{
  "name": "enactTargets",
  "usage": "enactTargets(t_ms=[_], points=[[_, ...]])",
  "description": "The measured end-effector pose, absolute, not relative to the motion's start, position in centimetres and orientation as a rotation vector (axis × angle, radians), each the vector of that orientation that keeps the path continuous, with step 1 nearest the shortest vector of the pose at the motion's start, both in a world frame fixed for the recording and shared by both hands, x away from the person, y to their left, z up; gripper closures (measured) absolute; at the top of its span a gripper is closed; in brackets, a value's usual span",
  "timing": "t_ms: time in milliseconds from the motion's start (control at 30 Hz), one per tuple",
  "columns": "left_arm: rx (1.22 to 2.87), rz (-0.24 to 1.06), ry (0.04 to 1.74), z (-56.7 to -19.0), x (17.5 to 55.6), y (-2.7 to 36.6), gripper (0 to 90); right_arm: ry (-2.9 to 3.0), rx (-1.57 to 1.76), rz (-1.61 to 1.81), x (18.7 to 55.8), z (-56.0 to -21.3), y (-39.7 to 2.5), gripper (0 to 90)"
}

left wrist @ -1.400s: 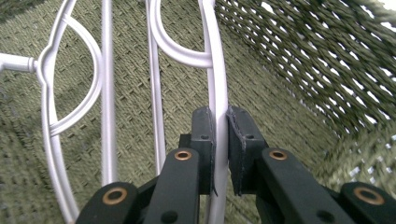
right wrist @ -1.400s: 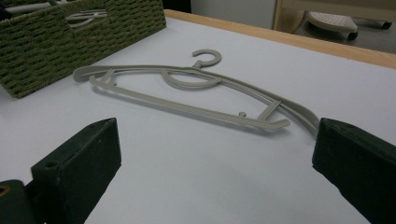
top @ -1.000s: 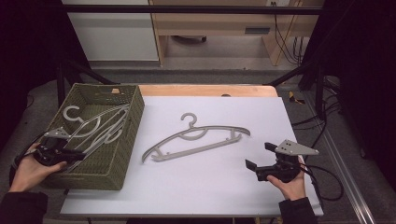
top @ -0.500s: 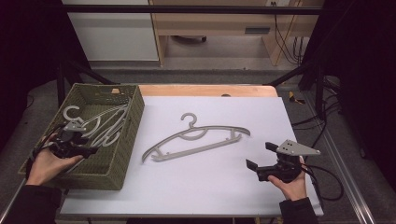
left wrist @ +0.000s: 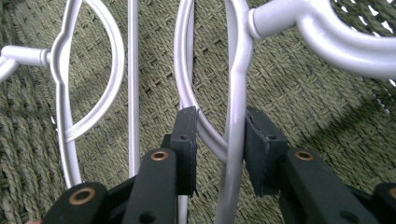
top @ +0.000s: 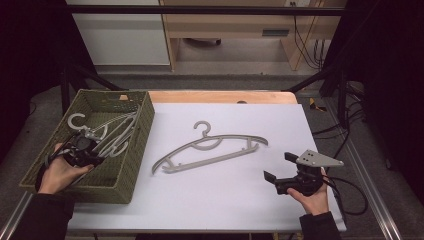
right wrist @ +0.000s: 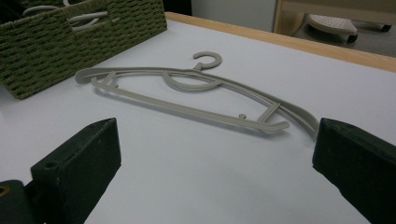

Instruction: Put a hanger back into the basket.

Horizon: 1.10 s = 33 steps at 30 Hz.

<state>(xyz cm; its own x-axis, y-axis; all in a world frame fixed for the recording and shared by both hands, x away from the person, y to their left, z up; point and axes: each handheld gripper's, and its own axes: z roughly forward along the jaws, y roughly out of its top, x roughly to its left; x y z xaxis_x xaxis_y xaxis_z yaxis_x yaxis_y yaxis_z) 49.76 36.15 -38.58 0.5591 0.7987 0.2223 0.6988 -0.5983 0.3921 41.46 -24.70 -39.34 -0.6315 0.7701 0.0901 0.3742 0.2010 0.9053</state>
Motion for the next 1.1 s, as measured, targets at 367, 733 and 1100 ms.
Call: enactTargets(t_ms=[367, 733, 1100], points=[[2.323, 0.602, 1.262, -36.2, 49.2, 39.1, 78.3, 2.096, 1.073, 1.407, 41.5, -39.3, -24.8, 1.4], [2.129, 0.678, 1.429, -35.9, 50.1, 42.0, 74.7, 2.098, 1.077, 1.410, 41.5, -39.4, -24.7, 1.4], [2.001, 0.753, 1.489, -35.1, 49.4, 43.5, 65.5, 2.103, 1.075, 1.403, 41.6, -39.4, -24.7, 1.4]])
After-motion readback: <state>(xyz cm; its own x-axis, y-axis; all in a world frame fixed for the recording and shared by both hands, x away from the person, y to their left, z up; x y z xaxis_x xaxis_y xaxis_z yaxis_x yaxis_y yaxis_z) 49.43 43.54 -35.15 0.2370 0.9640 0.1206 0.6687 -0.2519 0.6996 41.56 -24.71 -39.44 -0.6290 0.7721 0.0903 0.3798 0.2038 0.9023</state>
